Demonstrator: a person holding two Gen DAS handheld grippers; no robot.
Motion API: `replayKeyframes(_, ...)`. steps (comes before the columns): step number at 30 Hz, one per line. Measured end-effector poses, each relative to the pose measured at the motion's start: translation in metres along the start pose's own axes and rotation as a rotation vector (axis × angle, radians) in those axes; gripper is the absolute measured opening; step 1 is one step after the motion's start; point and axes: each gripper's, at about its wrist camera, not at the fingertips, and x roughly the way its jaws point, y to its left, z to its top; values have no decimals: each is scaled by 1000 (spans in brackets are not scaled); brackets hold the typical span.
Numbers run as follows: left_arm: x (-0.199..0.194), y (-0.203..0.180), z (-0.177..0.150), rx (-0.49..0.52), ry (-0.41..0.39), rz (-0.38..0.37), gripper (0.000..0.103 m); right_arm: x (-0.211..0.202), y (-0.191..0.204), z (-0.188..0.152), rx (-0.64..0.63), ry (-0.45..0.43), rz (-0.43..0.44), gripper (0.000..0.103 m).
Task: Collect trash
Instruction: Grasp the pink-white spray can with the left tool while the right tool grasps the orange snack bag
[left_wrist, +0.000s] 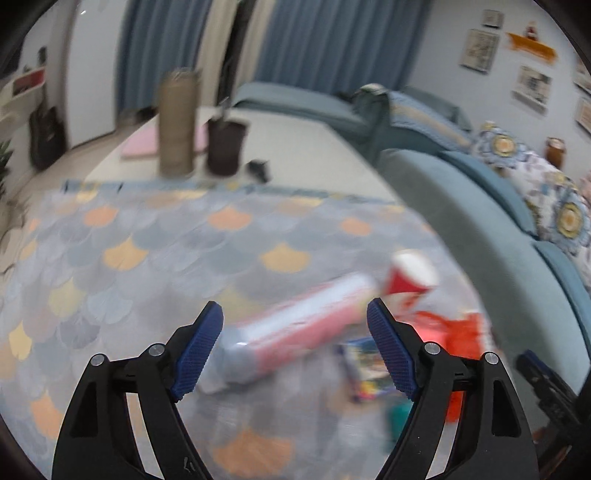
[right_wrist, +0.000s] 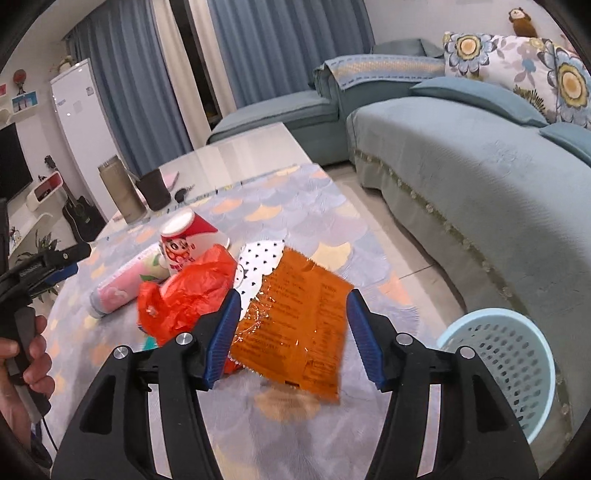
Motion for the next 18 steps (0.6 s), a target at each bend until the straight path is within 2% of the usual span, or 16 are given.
replayKeyframes(3,17,18,-5,-28,49,12,77,7,1,-5,-20,7,-7,56)
replayKeyframes(6,25,24,-13,-24,82,-16,77,12,0,-8,-19,20,-3,56)
replayKeyframes(12,15,3,-31,13,179,-173,73,10,-3,-8,-7,9,16,56)
replayKeyframes(14,12,-6,-36,34,202,-198,73,10,-4,-9,-1,9,17,56)
replayKeyframes(18,21,-13,-31,49,205,-160,73,9,-6,-8,9,9,19,56)
